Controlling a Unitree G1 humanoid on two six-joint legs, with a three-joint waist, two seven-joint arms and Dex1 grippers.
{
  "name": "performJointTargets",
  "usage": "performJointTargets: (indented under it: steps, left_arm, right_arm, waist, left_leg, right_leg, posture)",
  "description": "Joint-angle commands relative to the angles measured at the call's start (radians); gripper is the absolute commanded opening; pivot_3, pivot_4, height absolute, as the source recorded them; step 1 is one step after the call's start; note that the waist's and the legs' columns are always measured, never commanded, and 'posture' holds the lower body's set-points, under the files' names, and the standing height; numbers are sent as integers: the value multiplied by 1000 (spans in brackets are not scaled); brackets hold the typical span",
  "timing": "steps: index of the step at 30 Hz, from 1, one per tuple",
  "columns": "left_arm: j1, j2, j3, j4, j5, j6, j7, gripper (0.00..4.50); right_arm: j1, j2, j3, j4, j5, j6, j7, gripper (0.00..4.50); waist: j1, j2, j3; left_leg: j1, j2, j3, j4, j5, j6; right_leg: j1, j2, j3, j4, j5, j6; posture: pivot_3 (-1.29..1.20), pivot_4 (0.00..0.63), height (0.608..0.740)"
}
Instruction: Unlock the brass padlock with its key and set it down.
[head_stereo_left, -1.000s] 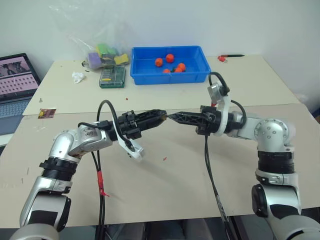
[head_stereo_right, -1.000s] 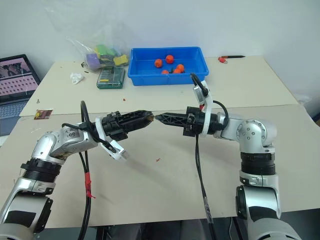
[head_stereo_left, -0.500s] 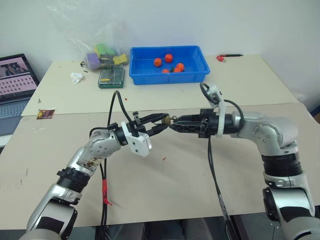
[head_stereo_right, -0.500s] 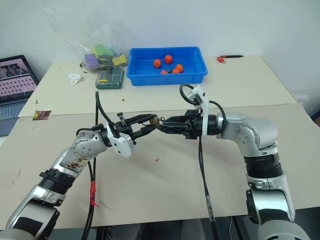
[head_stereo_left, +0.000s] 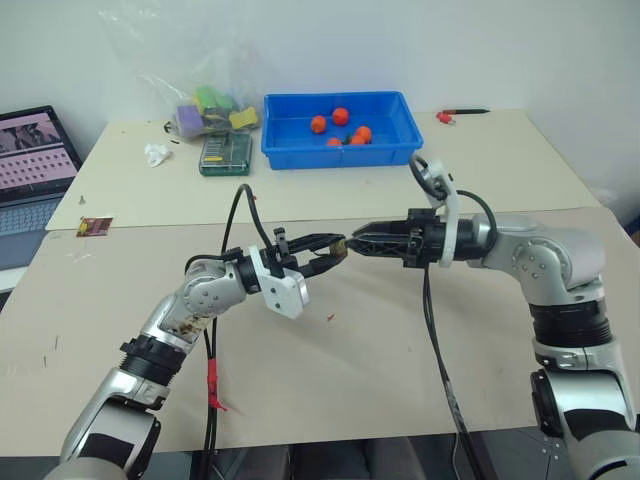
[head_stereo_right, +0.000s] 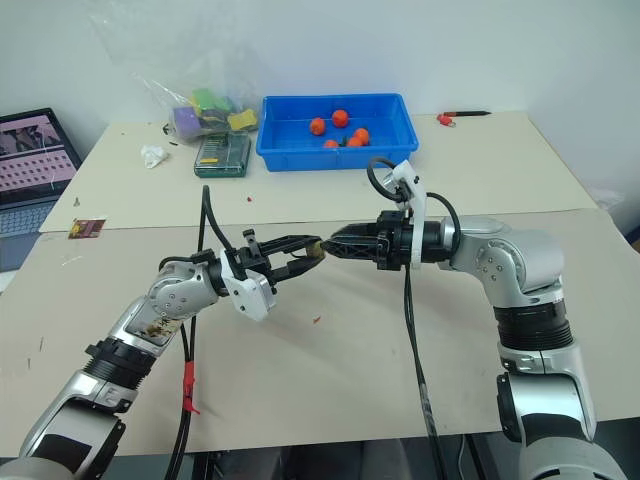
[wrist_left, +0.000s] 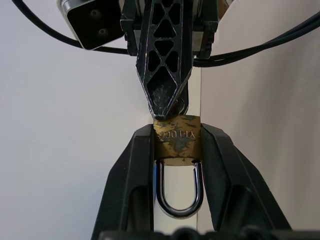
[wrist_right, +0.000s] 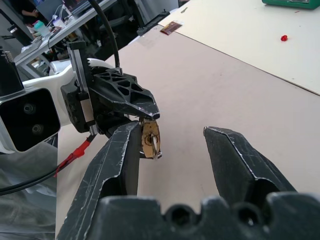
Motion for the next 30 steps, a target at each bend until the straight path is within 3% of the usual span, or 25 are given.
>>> performJointTargets:
  steps: [1,9,10,16,22,24,25,30]
  left_arm:
    - [-42,-14,24,-4,3,-17,9,806]
    - [-50,-23,27,8,15,-28,13,806]
    - [-49,-23,27,8,17,-29,13,806]
    - [-45,-27,29,10,22,-29,17,806]
    - [-47,-37,34,18,12,-18,16,806]
    - [-48,-42,36,22,-26,6,-3,1809]
    - [-46,-41,37,22,-49,20,-17,1999]
    - [-29,-24,38,32,-107,79,-84,3804]
  right_arm:
    - [-1,-1,-11,-32,7,-16,14,2498]
    - [2,14,-9,-32,14,-5,13,2498]
    - [0,17,-12,-29,17,-3,13,1988]
    - [-6,20,-20,-22,22,1,18,107]
    - [-5,12,-17,-28,20,-1,28,97]
    - [0,4,-9,-38,11,-13,36,97]
    - [1,1,-8,-39,10,-14,38,97]
    - [0,-6,-6,-31,3,-20,48,97]
  waist:
    - [0,0,0]
    - [0,0,0]
    - [0,0,0]
    - [0,0,0]
    - [0,0,0]
    - [0,0,0]
    - [0,0,0]
    - [-1,0,0]
  left_leg:
    - [0,0,0,0,0,0]
    - [0,0,0,0,0,0]
    - [0,0,0,0,0,0]
    - [0,0,0,0,0,0]
    - [0,0,0,0,0,0]
    - [0,0,0,0,0,0]
    - [0,0,0,0,0,0]
    - [0,0,0,0,0,0]
  right_leg:
    - [0,0,0,0,0,0]
    - [0,0,0,0,0,0]
    - [0,0,0,0,0,0]
    - [0,0,0,0,0,0]
    - [0,0,0,0,0,0]
    - [0,0,0,0,0,0]
    - [0,0,0,0,0,0]
    - [0,0,0,0,0,0]
  posture:
    - [0,150,740]
    - [0,150,740]
    - [0,150,740]
    - [0,150,740]
    - [0,150,740]
    - [0,150,740]
    - [0,150,740]
    - [0,150,740]
